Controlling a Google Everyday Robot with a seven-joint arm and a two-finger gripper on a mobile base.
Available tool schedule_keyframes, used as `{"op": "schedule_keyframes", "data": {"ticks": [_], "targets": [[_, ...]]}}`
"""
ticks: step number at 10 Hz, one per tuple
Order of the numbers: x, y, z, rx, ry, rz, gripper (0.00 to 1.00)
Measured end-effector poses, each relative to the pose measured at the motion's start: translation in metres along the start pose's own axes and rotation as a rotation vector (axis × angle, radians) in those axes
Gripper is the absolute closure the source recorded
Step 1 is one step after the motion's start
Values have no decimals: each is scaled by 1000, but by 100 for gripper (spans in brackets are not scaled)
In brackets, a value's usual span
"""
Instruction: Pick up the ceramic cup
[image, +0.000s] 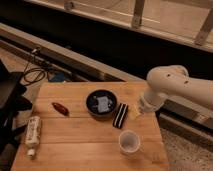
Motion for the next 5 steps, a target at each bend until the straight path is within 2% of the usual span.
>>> {"op": "schedule_keyframes", "data": {"ticks": [5], "targets": [[15,5,3,8,13,-1,40]]}}
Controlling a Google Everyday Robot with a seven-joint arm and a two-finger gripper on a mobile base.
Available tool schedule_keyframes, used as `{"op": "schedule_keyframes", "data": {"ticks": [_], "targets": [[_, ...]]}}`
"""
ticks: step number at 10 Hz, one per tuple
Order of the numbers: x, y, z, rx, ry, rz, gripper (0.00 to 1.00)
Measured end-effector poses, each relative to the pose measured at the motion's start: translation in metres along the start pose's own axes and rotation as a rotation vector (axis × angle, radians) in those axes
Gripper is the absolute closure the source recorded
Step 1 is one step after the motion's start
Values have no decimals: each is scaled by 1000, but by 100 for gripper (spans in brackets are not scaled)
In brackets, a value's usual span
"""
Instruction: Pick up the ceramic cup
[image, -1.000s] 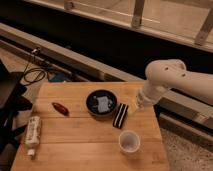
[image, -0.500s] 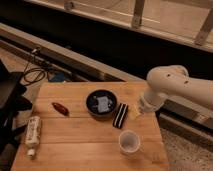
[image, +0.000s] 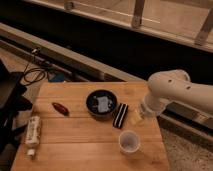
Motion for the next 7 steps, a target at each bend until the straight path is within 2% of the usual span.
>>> {"op": "schedule_keyframes", "data": {"ticks": [7], "targets": [[12,7,7,13,17,-2,40]]}}
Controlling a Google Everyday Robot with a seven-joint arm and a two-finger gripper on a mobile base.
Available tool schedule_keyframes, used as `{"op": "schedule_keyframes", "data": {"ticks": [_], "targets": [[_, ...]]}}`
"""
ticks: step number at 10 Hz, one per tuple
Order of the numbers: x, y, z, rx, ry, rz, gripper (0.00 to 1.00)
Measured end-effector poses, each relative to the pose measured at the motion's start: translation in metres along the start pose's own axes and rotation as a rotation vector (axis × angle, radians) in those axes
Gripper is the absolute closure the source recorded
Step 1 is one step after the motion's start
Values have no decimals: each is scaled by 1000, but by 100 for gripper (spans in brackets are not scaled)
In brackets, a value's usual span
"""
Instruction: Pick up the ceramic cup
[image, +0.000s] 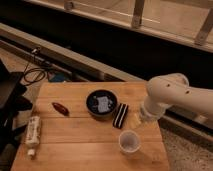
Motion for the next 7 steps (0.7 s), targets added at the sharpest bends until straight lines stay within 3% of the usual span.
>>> {"op": "schedule_keyframes", "data": {"ticks": [7], "targets": [[5,10,13,23,26,5,40]]}}
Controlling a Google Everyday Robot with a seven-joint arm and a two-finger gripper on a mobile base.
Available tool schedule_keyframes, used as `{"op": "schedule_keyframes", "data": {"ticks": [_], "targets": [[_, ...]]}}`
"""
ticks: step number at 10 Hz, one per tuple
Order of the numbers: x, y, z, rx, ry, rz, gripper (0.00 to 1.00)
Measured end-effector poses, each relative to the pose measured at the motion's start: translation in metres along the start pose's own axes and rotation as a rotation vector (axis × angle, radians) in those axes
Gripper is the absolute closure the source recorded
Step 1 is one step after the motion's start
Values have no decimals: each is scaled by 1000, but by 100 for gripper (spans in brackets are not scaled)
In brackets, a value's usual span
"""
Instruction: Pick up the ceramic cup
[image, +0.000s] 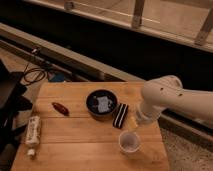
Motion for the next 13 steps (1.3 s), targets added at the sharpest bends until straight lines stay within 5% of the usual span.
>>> {"op": "schedule_keyframes", "data": {"ticks": [13], "targets": [[3,9,32,47,45,7,40]]}}
